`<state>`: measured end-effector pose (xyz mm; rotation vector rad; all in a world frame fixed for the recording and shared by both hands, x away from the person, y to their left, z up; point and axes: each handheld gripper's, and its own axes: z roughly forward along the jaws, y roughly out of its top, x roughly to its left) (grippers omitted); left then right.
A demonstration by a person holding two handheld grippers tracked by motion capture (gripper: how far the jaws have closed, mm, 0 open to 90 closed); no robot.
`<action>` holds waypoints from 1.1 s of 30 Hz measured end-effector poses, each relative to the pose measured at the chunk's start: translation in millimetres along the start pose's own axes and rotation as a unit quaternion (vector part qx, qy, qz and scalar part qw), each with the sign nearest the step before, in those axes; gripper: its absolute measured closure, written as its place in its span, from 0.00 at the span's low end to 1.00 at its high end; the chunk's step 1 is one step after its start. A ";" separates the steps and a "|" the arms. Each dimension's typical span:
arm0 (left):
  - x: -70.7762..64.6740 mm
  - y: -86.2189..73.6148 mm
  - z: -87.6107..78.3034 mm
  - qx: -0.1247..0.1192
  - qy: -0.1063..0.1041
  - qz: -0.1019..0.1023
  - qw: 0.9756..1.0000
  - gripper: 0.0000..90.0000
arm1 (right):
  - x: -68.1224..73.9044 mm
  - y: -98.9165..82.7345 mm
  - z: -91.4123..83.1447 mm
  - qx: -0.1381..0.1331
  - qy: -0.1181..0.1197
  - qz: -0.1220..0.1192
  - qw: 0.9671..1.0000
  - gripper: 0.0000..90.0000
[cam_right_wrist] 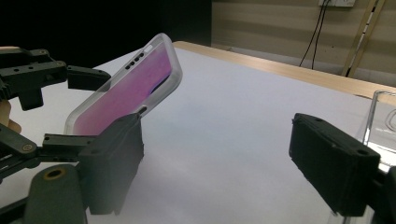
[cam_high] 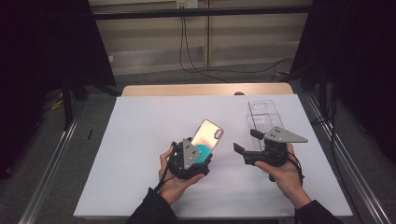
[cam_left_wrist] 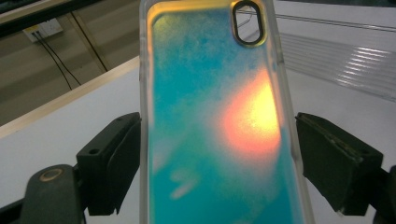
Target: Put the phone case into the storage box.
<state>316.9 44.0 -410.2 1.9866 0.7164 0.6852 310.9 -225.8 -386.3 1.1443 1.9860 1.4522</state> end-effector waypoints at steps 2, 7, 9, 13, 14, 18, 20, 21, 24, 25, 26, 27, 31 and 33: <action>-0.4 0.8 2.8 0.000 0.003 0.005 1.000 0.19 | 1.5 3.2 2.3 0.024 0.000 0.009 1.000 0.19; 0.7 5.1 7.8 -0.005 0.003 0.000 1.000 0.19 | 3.3 11.0 6.1 0.026 0.002 0.012 1.000 0.20; 0.4 4.1 9.0 -0.003 0.003 -0.004 1.000 0.19 | 3.5 13.1 8.3 0.035 0.002 0.012 0.999 0.22; -2.9 1.8 10.0 0.000 0.005 -0.004 1.000 0.19 | 2.3 14.2 12.3 0.061 0.019 0.031 0.998 0.26; -3.5 1.9 10.1 -0.001 0.005 -0.003 1.000 0.19 | 1.5 14.2 13.5 0.067 0.023 0.039 0.997 0.26; -5.9 1.6 11.6 0.001 0.007 -0.004 1.000 0.19 | -0.2 16.5 15.6 0.073 0.029 0.050 0.996 0.25; -6.0 1.1 12.5 0.003 0.008 -0.005 1.000 0.19 | -1.7 19.8 16.6 0.080 0.040 0.063 0.994 0.27; -6.1 0.8 12.5 0.001 0.011 -0.006 1.000 0.19 | -2.3 21.1 17.0 0.077 0.043 0.066 0.994 0.27; -5.7 0.6 12.3 -0.003 0.015 -0.007 1.000 0.19 | -3.3 24.3 21.2 0.085 0.048 0.073 0.993 0.30; -5.6 0.8 12.4 -0.001 0.014 -0.009 1.000 0.19 | -2.9 24.8 23.2 0.092 0.045 0.071 0.992 0.31; -5.3 0.8 12.0 0.000 0.017 -0.010 1.000 0.19 | -2.5 25.3 25.2 0.099 0.046 0.072 0.991 0.34; -5.0 0.9 12.2 0.001 0.016 -0.011 1.000 0.19 | -2.2 25.3 27.3 0.103 0.047 0.074 0.991 0.35; -5.2 1.1 12.0 -0.002 0.016 -0.012 1.000 0.19 | 0.1 24.1 33.1 0.117 0.045 0.080 0.989 0.43; -5.5 1.3 12.0 -0.002 0.014 -0.011 1.000 0.19 | 0.3 24.6 34.3 0.120 0.043 0.079 0.989 0.45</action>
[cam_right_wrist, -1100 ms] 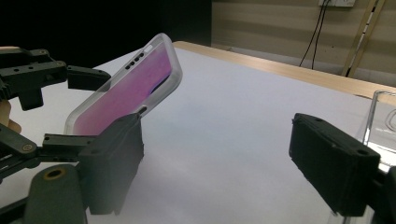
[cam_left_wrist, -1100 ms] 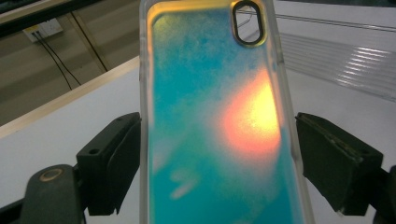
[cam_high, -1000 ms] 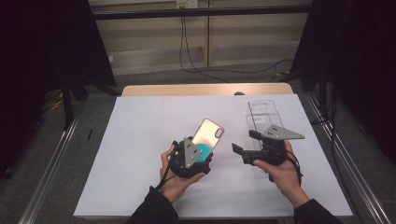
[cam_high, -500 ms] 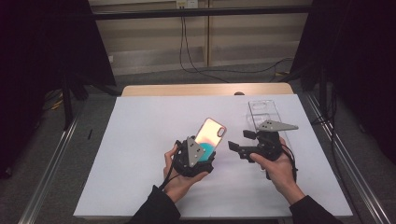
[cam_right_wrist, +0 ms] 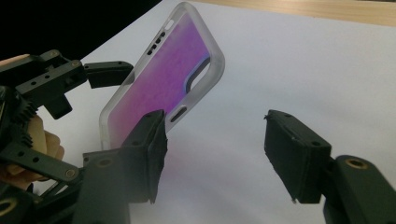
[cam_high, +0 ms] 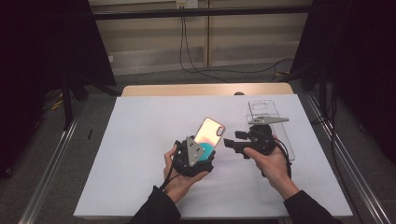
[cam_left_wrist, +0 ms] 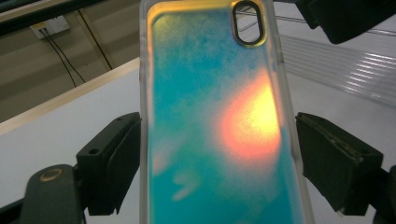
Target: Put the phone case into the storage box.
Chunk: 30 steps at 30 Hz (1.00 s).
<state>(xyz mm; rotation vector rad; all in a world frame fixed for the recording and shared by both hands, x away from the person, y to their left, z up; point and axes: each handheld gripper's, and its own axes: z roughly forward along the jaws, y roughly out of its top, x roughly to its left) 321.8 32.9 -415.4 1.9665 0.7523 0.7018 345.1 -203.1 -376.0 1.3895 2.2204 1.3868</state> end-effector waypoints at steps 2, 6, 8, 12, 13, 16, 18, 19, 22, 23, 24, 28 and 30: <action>-0.5 0.1 0.0 -0.001 -0.001 0.001 1.000 0.19 | -0.8 2.3 0.4 0.001 -0.003 0.001 1.000 0.49; -1.5 -0.1 0.4 0.001 -0.003 0.000 1.000 0.19 | -1.3 7.3 2.3 0.015 -0.001 0.007 1.000 0.53; -1.6 -0.4 0.7 0.003 -0.008 0.002 1.000 0.19 | -0.6 9.3 4.7 0.022 -0.002 0.009 1.000 0.53; -2.5 -1.0 2.3 0.005 -0.007 0.000 1.000 0.19 | -0.7 12.5 10.2 0.030 -0.001 0.020 0.999 0.55; -2.5 -1.0 2.7 0.008 -0.009 0.001 1.000 0.19 | -0.5 13.3 12.0 0.034 -0.001 0.019 0.999 0.55; -4.1 -1.8 4.3 0.010 -0.010 0.006 1.000 0.19 | -0.4 14.9 15.9 0.050 0.000 0.026 0.998 0.57; -5.3 -2.9 5.9 0.012 -0.011 0.004 1.000 0.19 | -0.8 15.9 17.2 0.054 0.000 0.032 0.998 0.62; -6.0 -3.4 6.3 0.012 -0.012 0.002 1.000 0.19 | -1.0 16.2 18.0 0.056 -0.003 0.037 0.998 0.63; -7.3 -3.0 6.4 0.012 -0.013 0.007 1.000 0.19 | -2.3 16.6 21.1 0.062 0.008 0.051 0.997 0.71; -7.6 -2.7 6.6 0.012 -0.014 0.006 1.000 0.19 | -2.1 16.6 21.9 0.062 0.008 0.052 0.997 0.73; -7.4 -2.8 6.7 0.013 -0.014 0.008 1.000 0.19 | -1.5 16.9 23.2 0.066 0.010 0.053 0.996 0.73; -7.5 -3.5 7.1 0.013 -0.010 0.010 1.000 0.19 | -1.8 17.3 24.7 0.070 0.010 0.068 0.995 0.75; -7.9 -3.7 7.5 0.012 -0.009 0.010 1.000 0.19 | -2.9 17.7 24.9 0.071 0.012 0.076 0.994 0.76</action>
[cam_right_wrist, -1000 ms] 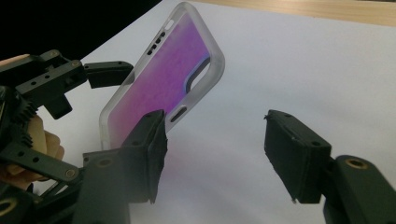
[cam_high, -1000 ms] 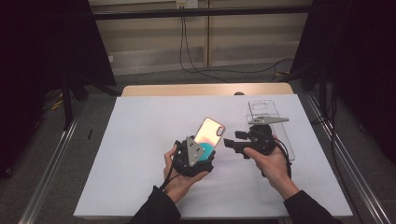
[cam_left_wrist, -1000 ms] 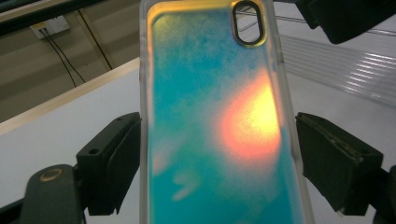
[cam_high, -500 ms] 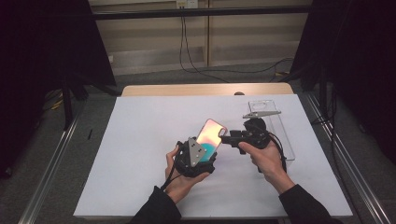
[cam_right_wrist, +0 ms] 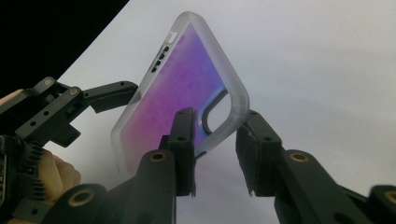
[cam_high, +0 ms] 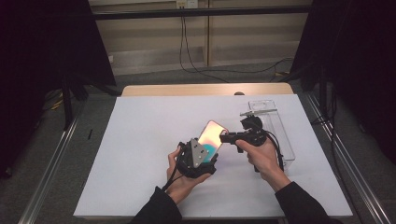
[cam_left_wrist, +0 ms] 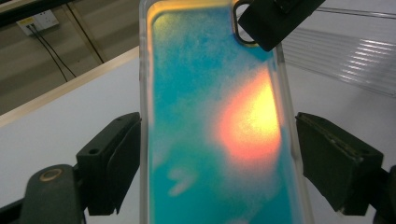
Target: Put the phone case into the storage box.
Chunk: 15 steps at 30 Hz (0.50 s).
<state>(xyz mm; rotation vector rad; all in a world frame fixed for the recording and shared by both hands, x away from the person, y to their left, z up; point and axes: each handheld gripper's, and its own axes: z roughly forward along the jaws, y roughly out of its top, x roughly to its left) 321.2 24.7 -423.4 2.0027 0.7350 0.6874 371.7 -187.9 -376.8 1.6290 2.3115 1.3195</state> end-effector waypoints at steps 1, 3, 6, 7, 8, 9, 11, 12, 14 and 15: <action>-0.2 -0.1 -0.1 -0.001 0.001 -0.001 1.000 0.19 | -0.3 0.1 0.0 0.000 -0.001 0.002 1.000 0.77; -0.5 -0.2 0.1 -0.001 0.002 0.001 1.000 0.19 | -0.8 0.2 0.0 -0.002 0.002 0.010 1.000 0.78; -0.6 -0.6 1.2 -0.002 0.002 0.001 1.000 0.19 | -2.2 0.1 0.5 -0.002 0.003 0.022 1.000 0.79; -0.5 -0.8 1.3 -0.002 0.003 0.002 1.000 0.19 | -2.6 0.3 0.9 -0.002 0.003 0.023 1.000 0.79; -0.5 -1.2 1.9 -0.002 0.004 0.003 1.000 0.19 | -2.7 0.3 1.2 -0.002 0.002 0.024 1.000 0.79; -0.6 -1.5 2.4 -0.002 0.004 0.002 1.000 0.19 | -2.7 0.3 1.8 -0.002 0.000 0.026 1.000 0.80; -0.2 -1.9 2.9 0.001 0.006 0.004 1.000 0.19 | -2.4 0.5 2.6 -0.002 -0.001 0.031 1.000 0.81; -0.3 -2.2 3.3 0.002 0.008 0.005 1.000 0.19 | -2.6 0.5 2.8 -0.002 0.000 0.035 0.999 0.81; -0.9 -3.1 4.5 0.002 0.011 0.005 1.000 0.19 | -2.1 0.8 3.6 0.000 -0.003 0.036 0.999 0.82; 0.1 -3.8 5.7 0.007 0.008 0.005 1.000 0.19 | -1.6 1.1 3.6 0.001 -0.005 0.037 0.999 0.83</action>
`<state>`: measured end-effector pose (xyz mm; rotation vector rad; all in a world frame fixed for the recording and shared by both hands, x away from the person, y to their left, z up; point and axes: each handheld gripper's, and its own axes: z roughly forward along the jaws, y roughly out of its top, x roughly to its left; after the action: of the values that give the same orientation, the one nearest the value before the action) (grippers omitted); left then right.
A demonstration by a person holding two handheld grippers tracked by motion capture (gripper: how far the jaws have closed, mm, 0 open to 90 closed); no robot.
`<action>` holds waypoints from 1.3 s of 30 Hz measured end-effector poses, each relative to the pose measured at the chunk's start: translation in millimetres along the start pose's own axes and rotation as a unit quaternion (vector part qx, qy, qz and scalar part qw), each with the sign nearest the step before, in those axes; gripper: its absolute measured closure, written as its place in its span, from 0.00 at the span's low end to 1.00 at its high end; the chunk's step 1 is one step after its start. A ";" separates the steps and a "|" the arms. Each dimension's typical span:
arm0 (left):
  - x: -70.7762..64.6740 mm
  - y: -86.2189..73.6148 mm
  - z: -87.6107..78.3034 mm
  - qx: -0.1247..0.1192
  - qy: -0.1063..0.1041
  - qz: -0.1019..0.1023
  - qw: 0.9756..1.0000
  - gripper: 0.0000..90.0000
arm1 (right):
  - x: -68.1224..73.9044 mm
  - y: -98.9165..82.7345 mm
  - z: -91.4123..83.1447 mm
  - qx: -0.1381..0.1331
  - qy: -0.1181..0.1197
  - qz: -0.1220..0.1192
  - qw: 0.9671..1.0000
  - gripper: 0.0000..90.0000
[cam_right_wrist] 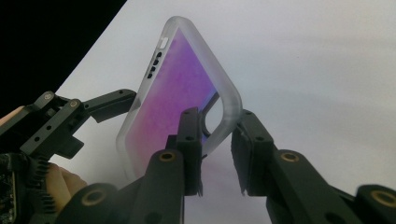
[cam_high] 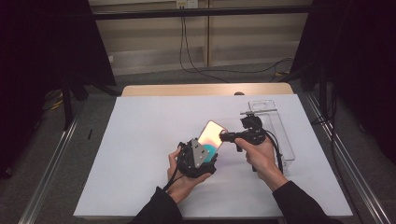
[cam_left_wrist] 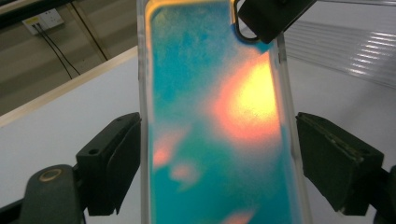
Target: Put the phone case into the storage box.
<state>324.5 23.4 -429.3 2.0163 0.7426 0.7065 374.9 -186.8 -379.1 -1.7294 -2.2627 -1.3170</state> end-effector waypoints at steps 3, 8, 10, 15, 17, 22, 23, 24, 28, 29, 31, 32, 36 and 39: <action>2.5 -2.7 3.8 0.007 -0.005 -0.004 1.000 0.19 | 1.1 0.2 0.5 0.002 0.005 0.001 1.000 0.85; 4.3 -4.3 5.5 0.012 0.003 -0.002 1.000 0.19 | 2.1 0.0 4.0 -0.002 0.009 0.002 1.000 0.86; 4.6 -4.6 6.0 0.007 0.005 -0.006 1.000 0.19 | 2.9 0.4 3.8 -0.007 0.015 0.003 1.000 0.88; 9.6 -6.1 7.1 0.004 0.008 -0.015 1.000 0.18 | 10.0 2.1 2.1 -0.014 0.032 -0.005 0.999 0.91; 13.8 -6.5 7.9 0.003 -0.003 -0.025 1.000 0.18 | 11.6 3.5 2.2 -0.015 0.039 -0.004 0.999 0.91; 17.4 -7.6 10.5 0.012 -0.022 -0.036 0.999 0.13 | 15.4 3.7 4.9 -0.023 0.036 -0.016 0.999 0.92; 17.9 -7.8 10.8 0.011 -0.023 -0.036 0.999 0.12 | 16.0 3.7 5.4 -0.023 0.035 -0.019 0.999 0.92; 18.0 -7.9 10.7 0.009 -0.024 -0.038 0.999 0.11 | 15.7 3.5 5.5 -0.029 0.035 -0.019 0.999 0.92; 19.6 -5.9 7.6 -0.004 -0.026 -0.045 0.999 0.08 | 14.7 4.6 4.1 -0.040 0.031 -0.026 0.998 0.92; 21.0 -4.9 6.2 -0.009 -0.030 -0.048 0.998 0.08 | 13.9 4.9 3.7 -0.043 0.029 -0.026 0.998 0.92; 24.0 -3.7 4.5 -0.013 -0.036 -0.058 0.998 0.10 | 11.1 5.6 2.3 -0.055 0.038 -0.027 0.997 0.92; 25.9 -3.2 4.3 -0.013 -0.039 -0.070 0.997 0.13 | 9.8 6.0 1.7 -0.059 0.039 -0.026 0.997 0.92; 32.4 -3.5 3.0 -0.018 -0.039 -0.070 0.997 0.09 | 7.1 7.0 -0.6 -0.070 0.027 -0.034 0.997 0.92; 35.2 -2.6 0.9 -0.021 -0.040 -0.073 0.996 0.08 | 5.9 7.1 -2.7 -0.082 0.019 -0.042 0.996 0.92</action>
<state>347.8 49.4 -424.8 1.9199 0.8117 0.5482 376.9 -183.5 -370.3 -1.6534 -2.2897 -1.5783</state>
